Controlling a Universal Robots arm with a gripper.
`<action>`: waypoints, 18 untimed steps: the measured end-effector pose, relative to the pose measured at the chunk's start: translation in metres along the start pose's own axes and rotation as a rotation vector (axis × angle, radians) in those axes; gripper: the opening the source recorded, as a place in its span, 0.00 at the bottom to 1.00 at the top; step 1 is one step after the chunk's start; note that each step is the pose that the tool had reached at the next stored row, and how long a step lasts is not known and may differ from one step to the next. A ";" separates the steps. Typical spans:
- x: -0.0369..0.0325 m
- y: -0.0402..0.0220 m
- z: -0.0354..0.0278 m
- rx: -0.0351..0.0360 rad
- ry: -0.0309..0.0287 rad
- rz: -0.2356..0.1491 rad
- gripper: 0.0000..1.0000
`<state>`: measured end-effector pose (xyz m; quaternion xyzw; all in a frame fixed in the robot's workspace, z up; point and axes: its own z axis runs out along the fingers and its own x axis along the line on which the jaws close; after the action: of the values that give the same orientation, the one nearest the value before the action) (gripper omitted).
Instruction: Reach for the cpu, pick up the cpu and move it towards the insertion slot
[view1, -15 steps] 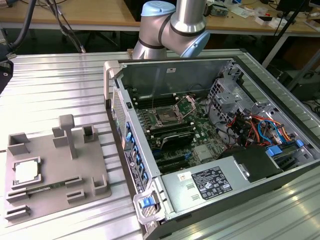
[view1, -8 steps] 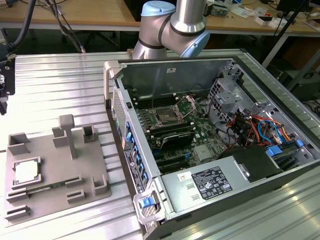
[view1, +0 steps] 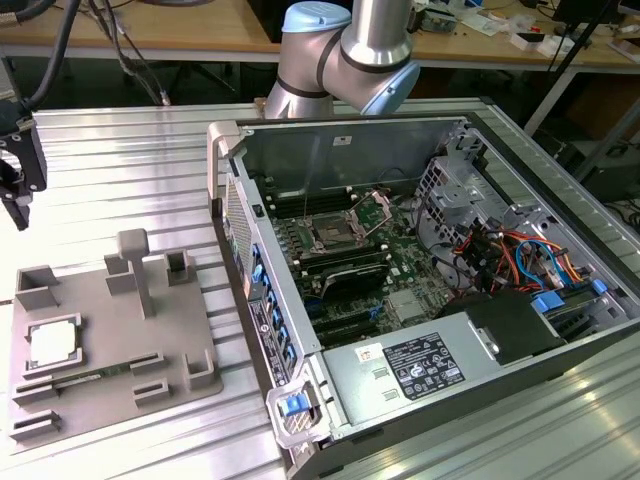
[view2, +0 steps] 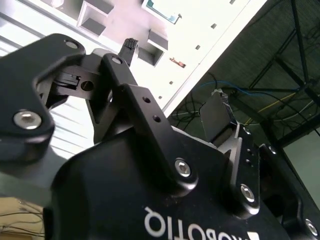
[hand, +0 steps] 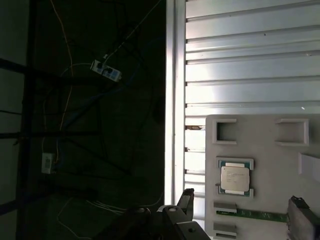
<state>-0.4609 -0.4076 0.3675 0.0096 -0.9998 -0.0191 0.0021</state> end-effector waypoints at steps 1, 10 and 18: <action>0.0000 -0.0006 0.0016 0.0000 0.0001 0.000 0.78; 0.0000 -0.0025 0.0101 0.0004 0.0010 -0.018 0.78; 0.0000 -0.0025 0.0104 0.0004 0.0009 -0.018 0.78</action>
<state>-0.4610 -0.4098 0.3569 0.0186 -0.9996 -0.0189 0.0024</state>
